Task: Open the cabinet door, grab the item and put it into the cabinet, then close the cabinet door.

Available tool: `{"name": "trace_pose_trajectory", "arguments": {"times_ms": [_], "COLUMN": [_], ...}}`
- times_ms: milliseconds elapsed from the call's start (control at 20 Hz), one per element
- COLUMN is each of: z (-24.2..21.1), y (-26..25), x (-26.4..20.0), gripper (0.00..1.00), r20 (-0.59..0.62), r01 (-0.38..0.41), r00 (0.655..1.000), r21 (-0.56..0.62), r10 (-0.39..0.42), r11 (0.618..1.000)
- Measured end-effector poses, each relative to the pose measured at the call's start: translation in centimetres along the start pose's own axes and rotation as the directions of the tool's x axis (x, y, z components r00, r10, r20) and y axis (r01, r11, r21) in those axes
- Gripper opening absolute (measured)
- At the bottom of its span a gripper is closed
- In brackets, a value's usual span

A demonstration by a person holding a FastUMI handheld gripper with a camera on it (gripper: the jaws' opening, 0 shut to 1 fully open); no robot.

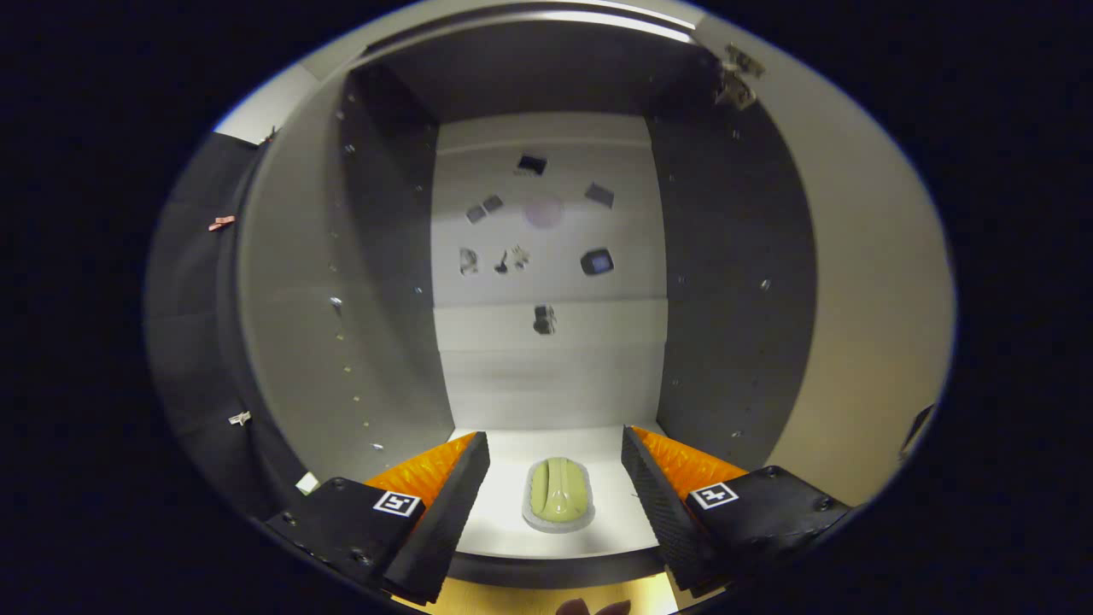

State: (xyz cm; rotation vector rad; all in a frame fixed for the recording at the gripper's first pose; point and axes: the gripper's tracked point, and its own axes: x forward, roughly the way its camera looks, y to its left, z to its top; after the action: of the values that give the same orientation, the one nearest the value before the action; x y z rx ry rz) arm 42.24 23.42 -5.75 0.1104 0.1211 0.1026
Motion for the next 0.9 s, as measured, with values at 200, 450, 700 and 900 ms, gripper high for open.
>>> {"name": "trace_pose_trajectory", "arguments": {"times_ms": [200, 450, 700, 900], "z": [3.4, 4.9, 4.4, 4.5], "y": [0.3, 0.1, 0.0, -0.7], "x": [-6.4, -13.8, -20.4, -24.8], "gripper": [0.98, 0.98, 0.98, 0.98], "r20": [0.100, 0.173, 0.168, 0.177], "r01": [0.000, 0.004, -0.014, -0.012], "r00": [0.995, 0.985, 0.986, 0.984], "r21": [0.009, -0.002, 0.002, -0.004], "r10": [-0.001, -0.003, 0.013, 0.012], "r11": [1.000, 1.000, 1.000, 1.000]}}
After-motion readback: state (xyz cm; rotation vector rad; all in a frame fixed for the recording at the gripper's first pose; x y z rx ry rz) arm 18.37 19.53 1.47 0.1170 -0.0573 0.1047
